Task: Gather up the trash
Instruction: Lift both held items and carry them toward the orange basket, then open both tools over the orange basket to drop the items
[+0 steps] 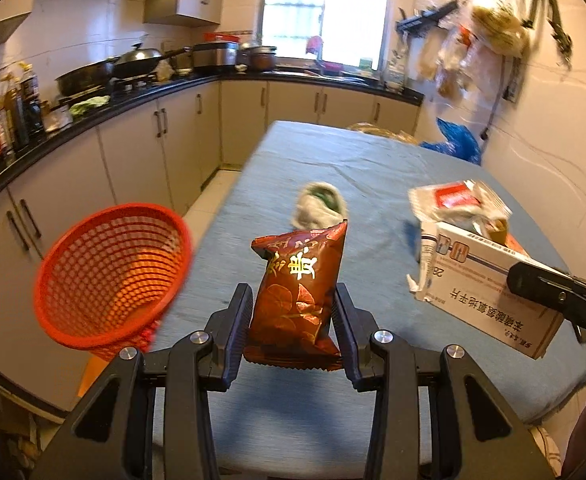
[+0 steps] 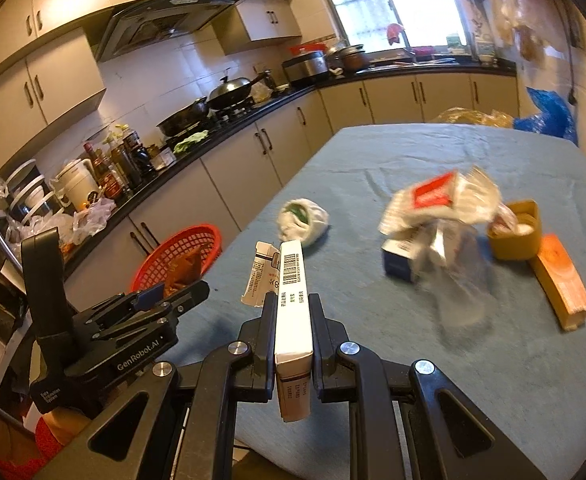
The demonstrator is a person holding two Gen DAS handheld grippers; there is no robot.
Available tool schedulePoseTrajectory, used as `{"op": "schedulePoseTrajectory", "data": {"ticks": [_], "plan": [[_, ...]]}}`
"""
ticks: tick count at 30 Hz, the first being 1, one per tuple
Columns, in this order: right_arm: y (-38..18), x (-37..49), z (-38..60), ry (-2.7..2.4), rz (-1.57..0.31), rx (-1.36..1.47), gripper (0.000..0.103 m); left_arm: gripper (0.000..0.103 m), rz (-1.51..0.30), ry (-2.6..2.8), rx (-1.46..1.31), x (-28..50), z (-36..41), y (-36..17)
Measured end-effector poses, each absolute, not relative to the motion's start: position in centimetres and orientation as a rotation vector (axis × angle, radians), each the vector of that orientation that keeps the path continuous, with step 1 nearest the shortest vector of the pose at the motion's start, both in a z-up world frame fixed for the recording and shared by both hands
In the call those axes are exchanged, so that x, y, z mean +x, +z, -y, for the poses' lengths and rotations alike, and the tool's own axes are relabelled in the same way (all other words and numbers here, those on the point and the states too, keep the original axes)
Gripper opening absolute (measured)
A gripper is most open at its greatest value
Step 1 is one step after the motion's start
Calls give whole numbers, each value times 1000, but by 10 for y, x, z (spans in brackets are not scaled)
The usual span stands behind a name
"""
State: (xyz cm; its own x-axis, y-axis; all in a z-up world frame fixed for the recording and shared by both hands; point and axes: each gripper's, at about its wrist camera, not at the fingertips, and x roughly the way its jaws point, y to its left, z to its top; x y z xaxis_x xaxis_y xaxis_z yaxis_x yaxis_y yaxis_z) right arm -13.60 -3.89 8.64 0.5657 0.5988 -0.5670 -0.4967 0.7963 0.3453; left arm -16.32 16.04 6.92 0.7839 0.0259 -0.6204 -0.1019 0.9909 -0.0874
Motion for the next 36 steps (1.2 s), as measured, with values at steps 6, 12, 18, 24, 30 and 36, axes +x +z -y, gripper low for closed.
{"op": "schedulePoseTrajectory", "data": {"ticks": [6,12,18,24,30,36], "plan": [[92,-121,1,704,-739,126,15,39,-643,169,-163,-167,-207,76],[95,-107,-45,770,-759,90,15,39,-642,265,-209,-172,-255,74],[93,-93,-98,821,-790,55,15,39,-665,335,-246,-173,-295,64],[81,-74,-142,848,-837,43,15,39,-709,360,-265,-166,-315,49],[73,-58,-172,858,-870,42,15,39,-726,372,-274,-156,-324,42],[64,-43,-193,867,-901,60,16,40,-735,384,-285,-150,-326,39]]}}
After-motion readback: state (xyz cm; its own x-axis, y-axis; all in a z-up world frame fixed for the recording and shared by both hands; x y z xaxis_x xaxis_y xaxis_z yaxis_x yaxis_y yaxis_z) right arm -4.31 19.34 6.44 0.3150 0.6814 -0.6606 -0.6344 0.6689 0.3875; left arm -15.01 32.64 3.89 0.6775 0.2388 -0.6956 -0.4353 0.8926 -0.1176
